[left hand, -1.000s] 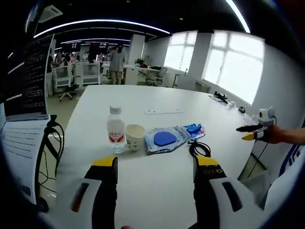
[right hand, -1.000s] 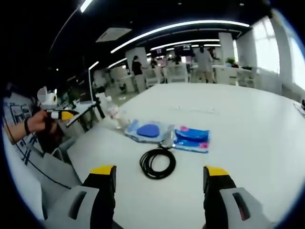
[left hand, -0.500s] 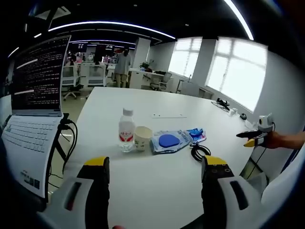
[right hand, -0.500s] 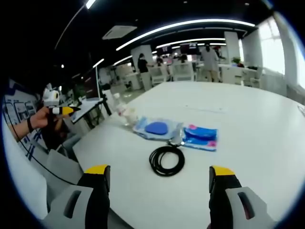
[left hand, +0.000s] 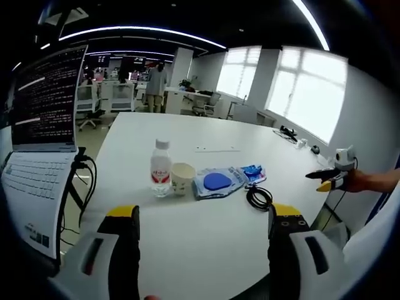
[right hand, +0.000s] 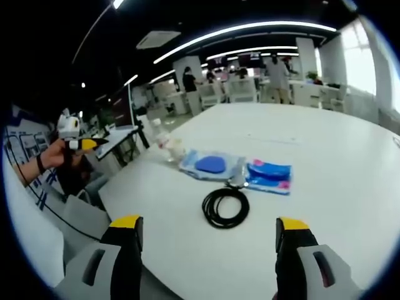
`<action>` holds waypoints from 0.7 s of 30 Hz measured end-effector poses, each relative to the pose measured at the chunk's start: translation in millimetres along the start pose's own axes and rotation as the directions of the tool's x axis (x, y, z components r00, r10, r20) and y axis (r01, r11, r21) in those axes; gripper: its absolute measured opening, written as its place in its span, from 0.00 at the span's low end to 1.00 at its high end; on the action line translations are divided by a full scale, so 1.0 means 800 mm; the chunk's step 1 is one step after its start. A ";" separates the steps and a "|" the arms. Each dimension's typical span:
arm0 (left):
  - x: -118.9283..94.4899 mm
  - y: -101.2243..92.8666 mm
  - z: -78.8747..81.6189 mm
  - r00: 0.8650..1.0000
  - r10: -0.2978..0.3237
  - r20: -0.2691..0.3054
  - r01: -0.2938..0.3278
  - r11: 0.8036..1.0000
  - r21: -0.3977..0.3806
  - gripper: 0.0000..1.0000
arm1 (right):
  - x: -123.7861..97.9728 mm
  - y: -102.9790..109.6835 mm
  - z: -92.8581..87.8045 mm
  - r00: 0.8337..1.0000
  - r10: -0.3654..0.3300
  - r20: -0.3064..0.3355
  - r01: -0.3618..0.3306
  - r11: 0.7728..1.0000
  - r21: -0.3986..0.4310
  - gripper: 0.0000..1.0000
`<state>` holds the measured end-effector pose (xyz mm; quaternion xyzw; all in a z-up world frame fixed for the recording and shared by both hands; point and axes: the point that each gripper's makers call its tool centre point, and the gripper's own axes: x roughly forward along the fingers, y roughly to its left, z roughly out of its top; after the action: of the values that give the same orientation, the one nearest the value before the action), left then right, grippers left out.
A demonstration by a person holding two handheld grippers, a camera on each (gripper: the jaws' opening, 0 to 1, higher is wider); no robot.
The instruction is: Arrange the tabletop items into an orderly group along one side of the table until the central work area is clear of visible clutter.
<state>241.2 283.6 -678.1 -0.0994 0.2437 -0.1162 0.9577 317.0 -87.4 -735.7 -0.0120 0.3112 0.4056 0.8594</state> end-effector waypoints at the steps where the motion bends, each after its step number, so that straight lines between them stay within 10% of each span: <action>1: 0.000 0.000 -0.001 1.000 -0.002 -0.002 0.002 1.000 0.000 0.85 | 0.000 0.002 0.000 1.000 0.000 -0.001 0.000 1.000 0.002 0.89; 21: 0.007 0.003 0.001 1.000 -0.021 -0.005 0.021 1.000 -0.011 0.85 | -0.007 -0.004 0.000 1.000 -0.028 0.008 0.028 0.999 0.037 0.88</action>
<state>246.6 284.9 -680.5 -0.1069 0.2458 -0.1252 0.9552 316.6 -93.2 -733.6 0.0011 0.3149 0.3877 0.8663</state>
